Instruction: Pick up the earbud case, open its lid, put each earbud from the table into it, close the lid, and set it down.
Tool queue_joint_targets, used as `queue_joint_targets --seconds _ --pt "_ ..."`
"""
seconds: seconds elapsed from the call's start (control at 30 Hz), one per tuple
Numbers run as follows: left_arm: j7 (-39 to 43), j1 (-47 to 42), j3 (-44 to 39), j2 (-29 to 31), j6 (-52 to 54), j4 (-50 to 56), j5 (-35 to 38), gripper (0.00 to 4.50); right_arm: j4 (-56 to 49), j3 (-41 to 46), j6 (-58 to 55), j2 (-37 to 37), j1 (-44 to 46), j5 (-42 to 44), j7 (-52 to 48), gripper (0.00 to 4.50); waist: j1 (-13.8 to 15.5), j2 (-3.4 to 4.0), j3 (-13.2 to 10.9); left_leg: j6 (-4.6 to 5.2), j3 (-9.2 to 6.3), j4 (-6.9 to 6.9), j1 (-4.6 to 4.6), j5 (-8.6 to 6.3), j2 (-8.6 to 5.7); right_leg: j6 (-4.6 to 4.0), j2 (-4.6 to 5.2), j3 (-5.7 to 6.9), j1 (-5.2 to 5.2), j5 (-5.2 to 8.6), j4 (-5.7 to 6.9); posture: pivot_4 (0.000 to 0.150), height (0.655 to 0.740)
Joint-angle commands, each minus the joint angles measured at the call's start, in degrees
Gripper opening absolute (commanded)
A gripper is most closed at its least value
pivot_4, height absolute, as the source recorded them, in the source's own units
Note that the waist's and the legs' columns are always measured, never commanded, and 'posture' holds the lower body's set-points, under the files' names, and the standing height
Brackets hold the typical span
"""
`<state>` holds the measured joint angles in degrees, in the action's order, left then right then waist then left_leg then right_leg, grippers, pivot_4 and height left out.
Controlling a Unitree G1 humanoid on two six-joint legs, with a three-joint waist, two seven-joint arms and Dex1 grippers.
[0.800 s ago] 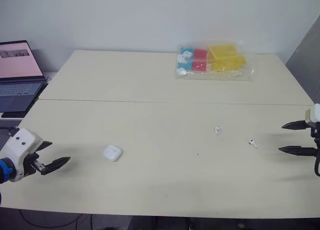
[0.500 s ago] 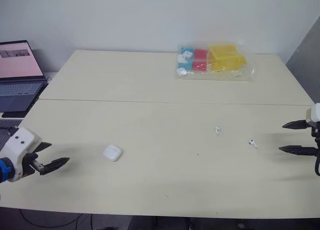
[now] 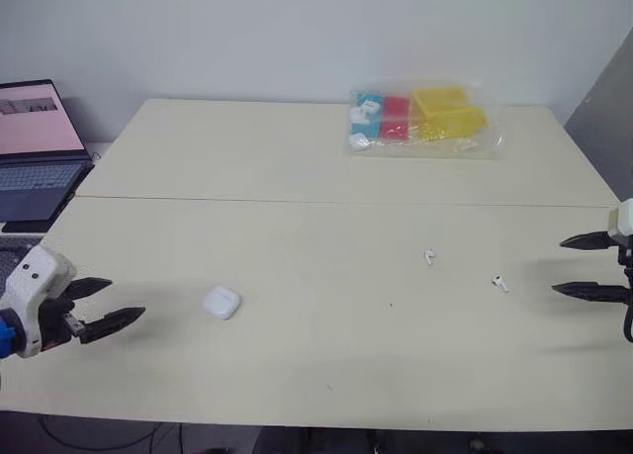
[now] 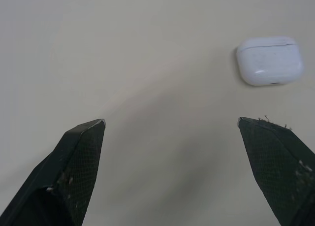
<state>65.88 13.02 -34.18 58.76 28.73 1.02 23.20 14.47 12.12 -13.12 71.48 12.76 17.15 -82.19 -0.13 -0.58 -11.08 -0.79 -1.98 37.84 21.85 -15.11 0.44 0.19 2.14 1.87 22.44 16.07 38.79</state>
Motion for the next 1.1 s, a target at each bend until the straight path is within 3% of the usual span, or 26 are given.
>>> queue_joint_targets --seconds 0.03,0.43,0.63,0.87,1.0,1.1 --pt "1.0 0.6 -2.6 1.6 1.3 3.3 1.4 4.5 -1.8 2.0 -2.0 1.2 1.2 1.5 -0.2 4.48 0.0 0.0 0.0 0.0 0.0 0.0 0.0 0.0 0.0 -0.01 0.0 0.0 0.0 0.0 0.0 0.15 0.74" --pt "-3.4 2.8 -3.1 -0.9 11.8 18.2 6.7 4.5 -8.2 2.4 -3.3 0.2 0.4 3.9 -0.4 4.48 0.0 0.01 0.0 -0.01 0.01 -0.01 0.02 -0.01 0.01 0.0 -0.04 -0.02 0.0 0.01 -0.03 0.15 0.74" --pt "-8.2 5.7 0.5 -6.8 12.0 24.9 6.7 4.5 -18.9 0.7 -10.8 -0.7 2.0 9.8 -0.8 4.48 0.0 0.03 0.0 -0.03 0.02 -0.01 0.02 -0.02 0.03 0.0 -0.06 -0.06 -0.01 0.01 -0.03 0.15 0.74" --pt "-15.1 4.8 6.3 -14.1 6.9 24.1 3.5 4.5 -32.3 -2.7 -25.2 -4.1 10.1 23.0 1.5 4.48 0.1 0.0 -0.1 -0.03 -0.08 0.01 0.02 -0.02 0.05 0.02 -0.08 0.0 -0.03 -0.01 -0.05 0.15 0.74" --pt "-19.5 0.0 9.7 -18.2 4.5 20.5 2.1 4.5 -35.8 -5.6 -26.9 -7.3 12.4 24.6 3.1 4.48 0.5 -0.05 0.0 -0.03 -0.17 0.02 0.09 -0.02 0.03 0.03 -0.08 0.09 -0.05 -0.02 -0.14 0.15 0.74" --pt "-19.0 -0.7 11.6 -18.0 3.4 18.7 1.2 4.5 -36.9 -6.9 -26.8 -8.6 13.0 24.4 3.8 4.48 0.7 -0.06 0.0 -0.04 -0.17 0.03 0.14 -0.02 0.02 0.04 -0.08 0.1 -0.06 -0.05 -0.22 0.15 0.74"
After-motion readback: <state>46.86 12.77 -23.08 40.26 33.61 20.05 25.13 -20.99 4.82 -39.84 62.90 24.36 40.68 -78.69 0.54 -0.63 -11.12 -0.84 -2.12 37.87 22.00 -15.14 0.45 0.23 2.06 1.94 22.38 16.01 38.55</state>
